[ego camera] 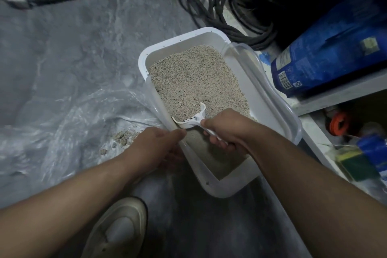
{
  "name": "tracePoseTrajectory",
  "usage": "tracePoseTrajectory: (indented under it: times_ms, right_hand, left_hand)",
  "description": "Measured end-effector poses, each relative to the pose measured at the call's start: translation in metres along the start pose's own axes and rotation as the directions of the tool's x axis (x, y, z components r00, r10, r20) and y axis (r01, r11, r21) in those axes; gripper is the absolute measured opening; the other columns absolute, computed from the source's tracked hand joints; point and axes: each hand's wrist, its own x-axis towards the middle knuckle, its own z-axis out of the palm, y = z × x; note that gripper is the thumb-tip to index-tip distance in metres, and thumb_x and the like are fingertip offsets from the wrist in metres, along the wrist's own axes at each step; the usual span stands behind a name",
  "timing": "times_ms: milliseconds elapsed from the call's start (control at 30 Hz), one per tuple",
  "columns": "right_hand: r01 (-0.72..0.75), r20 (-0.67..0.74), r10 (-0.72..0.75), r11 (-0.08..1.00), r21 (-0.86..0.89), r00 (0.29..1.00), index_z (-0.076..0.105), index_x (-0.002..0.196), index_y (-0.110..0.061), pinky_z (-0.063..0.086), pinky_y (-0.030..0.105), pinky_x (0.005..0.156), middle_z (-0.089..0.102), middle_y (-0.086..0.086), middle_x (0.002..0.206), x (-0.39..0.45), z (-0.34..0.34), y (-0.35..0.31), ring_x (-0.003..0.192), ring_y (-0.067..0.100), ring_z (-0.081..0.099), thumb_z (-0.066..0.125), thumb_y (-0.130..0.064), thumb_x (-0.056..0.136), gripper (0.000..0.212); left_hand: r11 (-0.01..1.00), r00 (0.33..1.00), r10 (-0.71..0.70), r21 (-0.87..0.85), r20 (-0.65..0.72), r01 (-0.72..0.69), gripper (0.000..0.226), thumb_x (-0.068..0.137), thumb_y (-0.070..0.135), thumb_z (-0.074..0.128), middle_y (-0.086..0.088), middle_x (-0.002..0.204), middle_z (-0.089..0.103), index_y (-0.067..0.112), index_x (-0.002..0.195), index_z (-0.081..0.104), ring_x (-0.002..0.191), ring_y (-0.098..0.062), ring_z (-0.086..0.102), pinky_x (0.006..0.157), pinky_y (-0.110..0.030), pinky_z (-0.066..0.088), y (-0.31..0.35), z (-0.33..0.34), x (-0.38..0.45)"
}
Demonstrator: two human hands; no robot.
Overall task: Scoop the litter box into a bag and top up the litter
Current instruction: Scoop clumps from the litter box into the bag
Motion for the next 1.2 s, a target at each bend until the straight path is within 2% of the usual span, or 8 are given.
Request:
tracePoseTrajectory:
  times_ms: [133, 333, 400, 600, 767, 933, 1067, 1200]
  right_hand:
    - [0.019, 0.005, -0.019, 1.000, -0.001, 1.000, 0.070, 0.096, 0.007, 0.030, 0.019, 0.038, 0.059, 0.012, 0.060, 0.014, 0.000, -0.008, 0.036, 0.016, 0.040, 0.059, -0.033, 0.098, 0.042]
    - [0.102, 0.040, -0.106, 0.989, 0.106, 0.994, 0.066, 0.088, 0.000, 0.030, 0.019, 0.037, 0.054, 0.005, 0.048, 0.030, 0.007, -0.019, 0.032, 0.014, 0.039, 0.057, -0.028, 0.100, 0.032]
    - [0.118, 0.044, -0.125, 0.985, 0.128, 0.991, 0.066, 0.089, 0.001, 0.029, 0.019, 0.037, 0.054, 0.006, 0.049, 0.036, 0.009, -0.025, 0.033, 0.015, 0.039, 0.057, -0.029, 0.100, 0.033]
    - [0.123, 0.074, -0.133, 0.985, 0.118, 0.988, 0.065, 0.101, 0.005, 0.026, 0.019, 0.034, 0.052, 0.005, 0.053, 0.046, -0.004, -0.035, 0.036, 0.013, 0.038, 0.055, -0.028, 0.102, 0.035]
    - [0.092, 0.117, -0.131, 0.952, 0.292, 0.984, 0.063, 0.108, 0.009, 0.022, 0.017, 0.033, 0.051, 0.004, 0.054, 0.054, -0.005, -0.024, 0.037, 0.012, 0.036, 0.055, -0.030, 0.102, 0.040]
    - [0.146, 0.016, -0.155, 0.954, 0.261, 0.988, 0.064, 0.101, 0.009, 0.026, 0.018, 0.035, 0.053, 0.005, 0.050, 0.052, 0.007, -0.021, 0.033, 0.014, 0.038, 0.055, -0.031, 0.103, 0.042]
    - [0.120, 0.000, -0.133, 0.894, 0.431, 0.991, 0.061, 0.104, 0.010, 0.025, 0.016, 0.036, 0.052, 0.002, 0.045, 0.047, 0.034, -0.012, 0.031, 0.014, 0.038, 0.054, -0.030, 0.103, 0.040]
    - [0.155, -0.060, -0.143, 0.873, 0.462, 0.988, 0.065, 0.091, 0.003, 0.029, 0.018, 0.036, 0.055, 0.006, 0.051, 0.050, 0.056, -0.013, 0.032, 0.015, 0.042, 0.054, -0.031, 0.102, 0.037]
  left_hand:
    - [0.999, 1.000, 0.001, 0.044, -0.007, -0.001, 0.045, 0.093, 0.050, 0.068, -0.015, 0.080, 0.079, 0.008, 0.082, 0.081, 0.071, -0.030, 0.076, 0.067, -0.034, 0.055, -0.005, -0.003, 0.006]
    - [1.000, 1.000, -0.007, 0.009, 0.018, 0.007, 0.045, 0.093, 0.047, 0.070, -0.024, 0.085, 0.076, 0.004, 0.085, 0.080, 0.075, -0.038, 0.074, 0.073, -0.046, 0.059, -0.007, -0.005, 0.009]
    - [1.000, 1.000, -0.009, 0.014, 0.019, 0.009, 0.045, 0.093, 0.046, 0.070, -0.024, 0.085, 0.076, 0.003, 0.086, 0.079, 0.069, -0.033, 0.071, 0.069, -0.043, 0.058, -0.006, -0.004, 0.009]
    - [0.999, 0.999, -0.014, 0.038, 0.041, 0.012, 0.045, 0.095, 0.045, 0.069, -0.022, 0.084, 0.077, 0.001, 0.093, 0.079, 0.079, -0.045, 0.075, 0.079, -0.059, 0.060, -0.004, -0.005, 0.009]
    - [1.000, 1.000, -0.018, 0.018, 0.011, 0.017, 0.046, 0.093, 0.042, 0.071, -0.023, 0.076, 0.074, -0.003, 0.087, 0.076, 0.063, -0.033, 0.070, 0.071, -0.049, 0.060, -0.003, -0.005, 0.008]
    - [1.000, 1.000, -0.016, 0.003, 0.022, 0.016, 0.045, 0.093, 0.043, 0.071, -0.018, 0.071, 0.072, -0.002, 0.088, 0.076, 0.060, -0.028, 0.067, 0.066, -0.041, 0.055, -0.004, -0.005, 0.010]
    - [1.000, 1.000, -0.004, 0.025, 0.009, 0.004, 0.044, 0.093, 0.044, 0.070, -0.018, 0.072, 0.073, 0.002, 0.085, 0.078, 0.061, -0.027, 0.067, 0.065, -0.039, 0.055, -0.005, -0.004, 0.010]
    - [0.999, 1.000, 0.002, 0.032, 0.007, -0.002, 0.045, 0.091, 0.047, 0.070, -0.012, 0.068, 0.070, 0.003, 0.087, 0.079, 0.059, -0.024, 0.066, 0.062, -0.037, 0.056, -0.004, -0.002, 0.010]
